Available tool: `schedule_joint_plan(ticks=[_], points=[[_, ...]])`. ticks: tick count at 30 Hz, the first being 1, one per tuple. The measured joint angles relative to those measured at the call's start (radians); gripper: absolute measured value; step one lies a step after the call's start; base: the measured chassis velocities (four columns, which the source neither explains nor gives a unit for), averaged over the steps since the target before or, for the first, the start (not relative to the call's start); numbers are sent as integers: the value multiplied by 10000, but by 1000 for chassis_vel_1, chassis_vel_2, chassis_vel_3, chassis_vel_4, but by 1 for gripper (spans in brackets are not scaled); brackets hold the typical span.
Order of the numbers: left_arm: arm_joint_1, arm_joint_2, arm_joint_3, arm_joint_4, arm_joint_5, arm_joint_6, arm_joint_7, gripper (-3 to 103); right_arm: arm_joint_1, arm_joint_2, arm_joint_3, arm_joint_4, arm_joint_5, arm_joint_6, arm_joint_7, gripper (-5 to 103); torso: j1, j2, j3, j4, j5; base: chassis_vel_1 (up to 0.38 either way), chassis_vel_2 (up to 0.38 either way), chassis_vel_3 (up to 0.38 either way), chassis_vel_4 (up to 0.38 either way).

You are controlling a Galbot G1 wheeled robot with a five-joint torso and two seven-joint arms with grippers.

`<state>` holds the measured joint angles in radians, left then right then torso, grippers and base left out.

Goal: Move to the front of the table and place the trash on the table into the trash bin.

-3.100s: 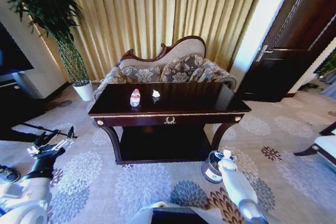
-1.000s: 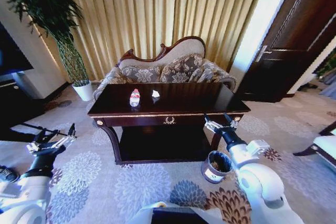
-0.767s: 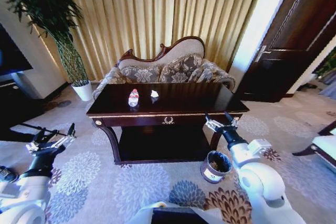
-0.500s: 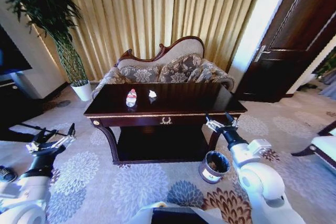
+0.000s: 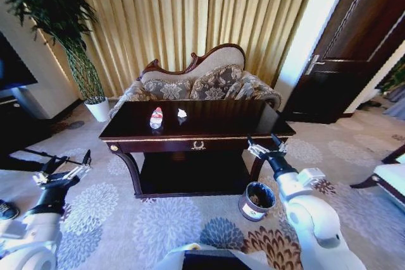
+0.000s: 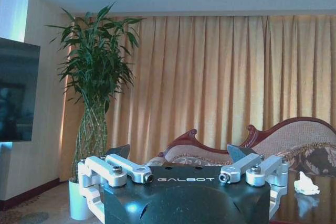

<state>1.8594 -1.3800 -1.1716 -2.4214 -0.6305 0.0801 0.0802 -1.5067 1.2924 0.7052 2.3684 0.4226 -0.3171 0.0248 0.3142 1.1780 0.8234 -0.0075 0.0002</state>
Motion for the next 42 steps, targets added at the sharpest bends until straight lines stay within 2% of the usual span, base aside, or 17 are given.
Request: schedule_joint_plan(ticks=[9,33,40,42], points=[[-79,-36,147,30,229,-11,5,100,27,-14,-16,-40,17,-21,0,100,-3,2,-2,0,-2,-46,42,46,-41],[-82,-45,150,19,245,-19,10,100,-68,23,-39,-66,16,-23,1,100,-1,0,-1,0,-2,-147,136,143,-141],[-78,-50,137,3,231,-27,12,100,49,-170,-227,-195,28,-82,-27,100,5,-3,2,0,-2,-91,99,89,-87],[-74,-50,121,-20,229,-27,12,100,291,-326,-370,-378,216,-300,-28,100,5,-3,2,-1,-3,0,0,0,0]])
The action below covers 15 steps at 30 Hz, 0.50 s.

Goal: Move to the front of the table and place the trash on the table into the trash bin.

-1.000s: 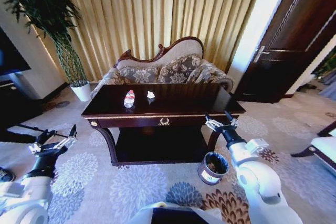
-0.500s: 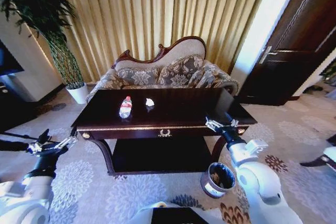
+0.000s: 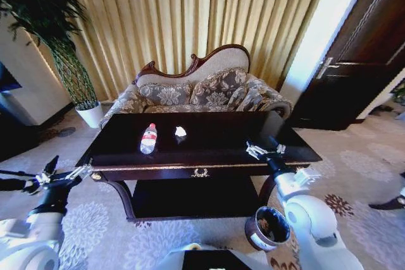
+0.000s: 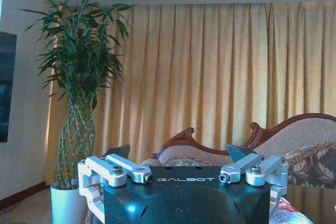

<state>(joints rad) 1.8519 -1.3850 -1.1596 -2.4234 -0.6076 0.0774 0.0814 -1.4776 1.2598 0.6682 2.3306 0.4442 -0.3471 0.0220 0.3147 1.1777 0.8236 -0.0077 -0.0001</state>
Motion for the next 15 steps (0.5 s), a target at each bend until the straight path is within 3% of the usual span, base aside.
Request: schedule_joint_plan(ticks=[4,7,15], points=[[32,-12,-55,-73,0,7,2,100,742,-496,-356,-408,842,-810,15,100,-8,3,-3,2,1,0,0,0,0],[155,-134,-201,-220,1,26,-2,100,1858,-1428,-1191,-1205,1889,-1579,71,100,-11,5,-4,2,1,0,0,0,0],[316,-339,-311,-515,-6,171,-100,100,4115,-1991,-3140,-2788,2453,-1870,258,100,-6,3,-1,3,2,0,0,0,0]])
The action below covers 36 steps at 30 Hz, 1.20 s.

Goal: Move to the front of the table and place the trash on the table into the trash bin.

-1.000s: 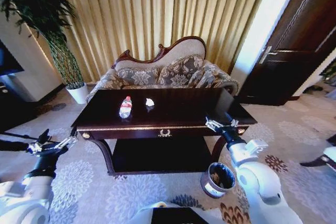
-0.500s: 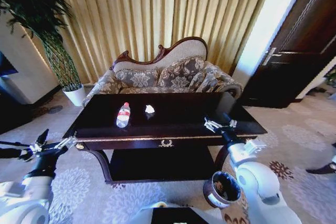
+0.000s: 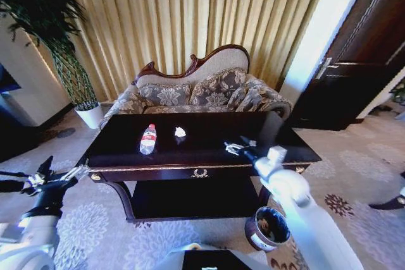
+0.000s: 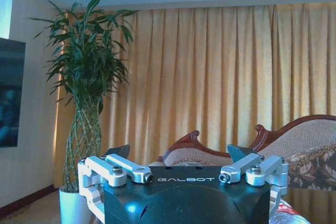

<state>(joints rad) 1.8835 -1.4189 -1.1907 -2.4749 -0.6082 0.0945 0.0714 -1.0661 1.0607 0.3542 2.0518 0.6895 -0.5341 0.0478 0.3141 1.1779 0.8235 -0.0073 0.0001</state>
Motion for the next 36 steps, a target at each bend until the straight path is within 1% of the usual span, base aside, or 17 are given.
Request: schedule_joint_plan(ticks=[1,2,6,7,8,11,12,17,18,22,23,26,36], points=[[-17,-20,0,-65,-5,74,-51,100,374,-31,-302,-162,45,-6,4,100,1,0,0,1,-1,0,0,0,0],[-17,-20,0,-65,-5,74,-51,100,374,-31,-302,-162,45,-6,4,100,1,0,0,1,-1,0,0,0,0],[-187,-36,26,-256,-17,483,-287,100,1690,-139,-1541,-684,237,-7,5,100,0,0,-1,-3,-1,0,0,0,0],[-203,-36,38,-259,-17,537,-323,100,1878,-145,-1759,-772,271,-7,5,100,0,0,0,-3,-1,0,0,0,0],[-203,-36,38,-259,-17,537,-323,100,1878,-145,-1759,-772,271,-7,5,100,0,0,0,-3,-1,0,0,0,0],[-212,-75,53,-263,-2,687,-425,100,2572,-103,-2673,-1165,389,-6,2,100,0,0,0,-3,-3,0,0,0,0],[-212,-75,53,-263,-2,687,-425,100,2572,-103,-2673,-1165,389,-6,2,100,0,0,0,-3,-3,0,0,0,0],[-95,-193,-156,-263,5,759,-528,100,3736,408,-3911,-2340,375,74,-4,100,0,-1,0,-1,-1,0,0,0,0],[-95,-193,-156,-263,5,759,-528,100,3736,408,-3911,-2340,375,74,-4,100,0,-1,0,-1,-1,0,0,0,0],[-36,-201,-267,-263,-15,787,-563,100,4543,927,-4453,-3146,333,145,-5,100,0,0,-1,0,-3,0,0,0,0],[-36,-201,-267,-263,-15,787,-563,100,4543,927,-4453,-3146,333,145,-5,100,0,0,-1,0,-3,0,0,0,0],[-30,-209,-262,-263,-18,798,-562,100,5026,1245,-4800,-3608,242,157,-5,100,0,0,-1,0,-2,0,0,0,0],[-36,-239,-183,-261,-35,817,-544,100,5425,1595,-5529,-3909,217,126,13,100,1,0,-2,-3,-2,0,0,0,0]])
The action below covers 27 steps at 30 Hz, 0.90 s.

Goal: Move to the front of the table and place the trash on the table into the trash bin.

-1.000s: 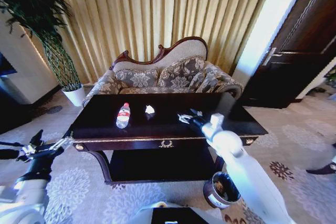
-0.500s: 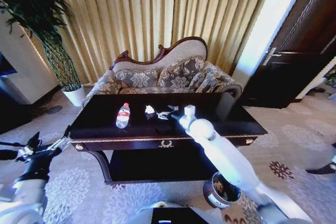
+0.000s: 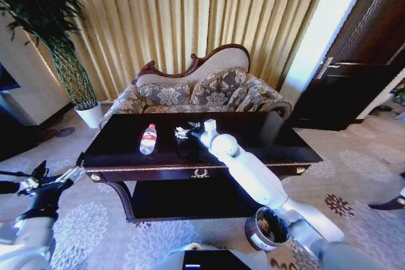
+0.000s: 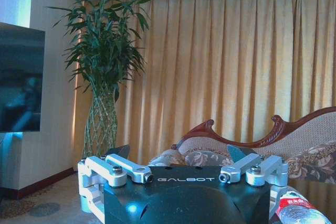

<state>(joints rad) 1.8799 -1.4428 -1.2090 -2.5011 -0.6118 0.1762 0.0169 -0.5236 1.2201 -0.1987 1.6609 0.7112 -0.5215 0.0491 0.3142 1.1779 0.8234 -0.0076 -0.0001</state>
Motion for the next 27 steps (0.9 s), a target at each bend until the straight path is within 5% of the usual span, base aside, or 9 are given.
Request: schedule_joint_plan(ticks=[12,20,27], points=[[94,-41,-131,6,-26,-60,21,100,200,912,-263,-895,-443,102,23,97,0,0,0,2,1,0,0,0,0],[54,-65,-134,10,-34,-72,24,100,242,1096,-356,-1446,-830,414,-62,71,0,0,0,1,0,0,0,0,0],[14,-100,-122,11,-45,-84,28,100,206,1001,-365,-1457,-1064,474,-186,38,-1,0,0,0,1,0,0,0,0]])
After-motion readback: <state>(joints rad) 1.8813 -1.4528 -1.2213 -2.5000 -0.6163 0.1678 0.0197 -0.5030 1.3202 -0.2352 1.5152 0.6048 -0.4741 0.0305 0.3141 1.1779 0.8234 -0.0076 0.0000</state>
